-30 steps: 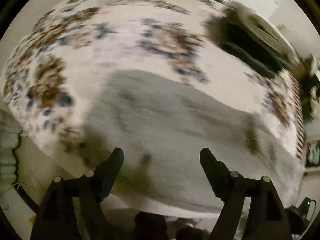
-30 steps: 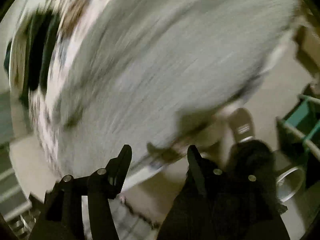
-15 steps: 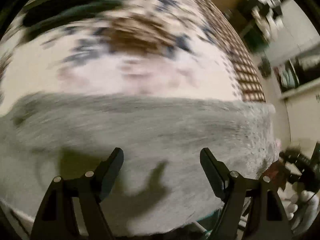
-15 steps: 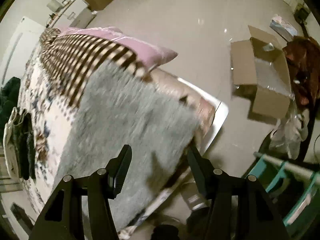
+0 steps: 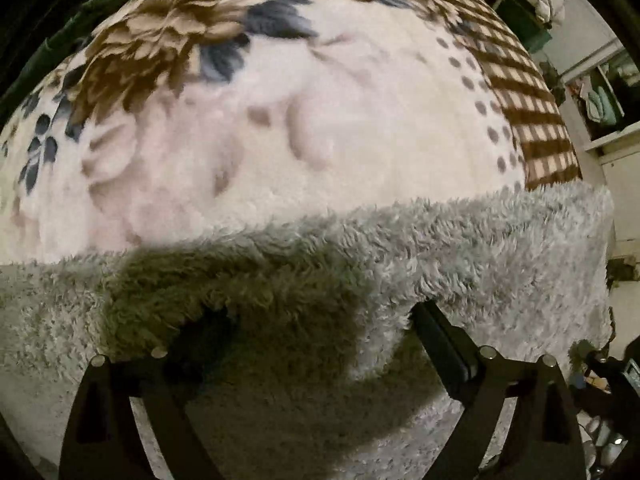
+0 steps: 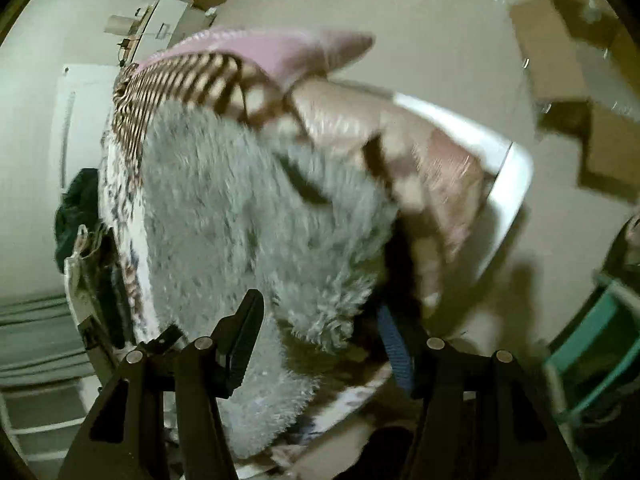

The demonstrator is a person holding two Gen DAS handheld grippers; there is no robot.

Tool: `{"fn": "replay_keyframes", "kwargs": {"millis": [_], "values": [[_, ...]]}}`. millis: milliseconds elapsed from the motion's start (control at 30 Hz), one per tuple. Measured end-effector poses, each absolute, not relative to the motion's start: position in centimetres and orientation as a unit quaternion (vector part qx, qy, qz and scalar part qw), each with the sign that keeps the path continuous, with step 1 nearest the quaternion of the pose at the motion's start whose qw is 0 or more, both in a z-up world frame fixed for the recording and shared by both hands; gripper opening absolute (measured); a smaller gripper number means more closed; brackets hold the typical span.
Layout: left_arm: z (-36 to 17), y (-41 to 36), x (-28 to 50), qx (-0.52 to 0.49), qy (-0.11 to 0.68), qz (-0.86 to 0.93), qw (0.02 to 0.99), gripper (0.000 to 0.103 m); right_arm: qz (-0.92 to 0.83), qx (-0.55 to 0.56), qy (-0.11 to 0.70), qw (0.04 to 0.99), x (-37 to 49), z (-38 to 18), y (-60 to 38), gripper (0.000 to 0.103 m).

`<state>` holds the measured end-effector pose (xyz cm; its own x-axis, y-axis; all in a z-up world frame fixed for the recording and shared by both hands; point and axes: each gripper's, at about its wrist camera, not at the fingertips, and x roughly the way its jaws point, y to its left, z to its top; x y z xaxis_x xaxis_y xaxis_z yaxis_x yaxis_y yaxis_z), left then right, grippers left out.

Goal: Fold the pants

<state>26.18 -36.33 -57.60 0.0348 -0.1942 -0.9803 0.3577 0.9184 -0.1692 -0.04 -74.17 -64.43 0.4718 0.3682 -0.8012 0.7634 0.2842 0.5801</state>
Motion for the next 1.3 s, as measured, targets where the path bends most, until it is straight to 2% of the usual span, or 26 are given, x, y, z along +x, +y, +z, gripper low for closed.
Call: {"fn": "replay_keyframes", "kwargs": {"millis": [100,233,367,433,500,700,1067,1233,1267,1300], "values": [[-58.1,-37.6,26.0,0.061,0.669,-0.196,0.714,0.103,-0.140,0.616,0.440,0.639,-0.2,-66.4,-73.8,0.060],[-59.2,-38.3,25.8,0.062,0.665,-0.184,0.721,0.103,-0.121,0.636,0.362,0.671,0.0,-67.6,-74.4,0.060],[-59.6,-39.5,24.3,0.094,0.634,-0.165,0.750,0.103,-0.109,0.638,0.330,0.687,0.9,-68.2,-74.7,0.060],[-59.5,-39.9,23.8,0.101,0.628,-0.163,0.754,0.103,-0.113,0.629,0.340,0.690,1.7,-68.4,-74.5,0.059],[-59.2,-39.8,23.6,0.093,0.628,-0.163,0.755,0.103,-0.115,0.611,0.340,0.706,2.1,-66.9,-73.5,0.050],[-58.4,-37.7,23.4,0.085,0.636,-0.171,0.748,0.103,-0.141,0.489,0.381,0.772,2.4,-62.6,-69.2,0.050],[-58.0,-36.3,26.1,0.073,0.643,-0.175,0.742,0.103,-0.205,0.417,0.381,0.799,4.1,-61.1,-69.5,0.050],[-58.3,-36.5,25.9,0.073,0.644,-0.169,0.743,0.103,-0.170,0.446,0.424,0.770,6.0,-64.7,-69.7,0.050],[-58.3,-36.7,25.8,0.075,0.644,-0.168,0.742,0.103,-0.165,0.464,0.422,0.762,6.0,-65.5,-69.9,0.037],[-58.3,-36.8,25.6,0.077,0.644,-0.168,0.742,0.103,-0.167,0.473,0.416,0.758,5.9,-65.9,-70.2,0.019]]}}
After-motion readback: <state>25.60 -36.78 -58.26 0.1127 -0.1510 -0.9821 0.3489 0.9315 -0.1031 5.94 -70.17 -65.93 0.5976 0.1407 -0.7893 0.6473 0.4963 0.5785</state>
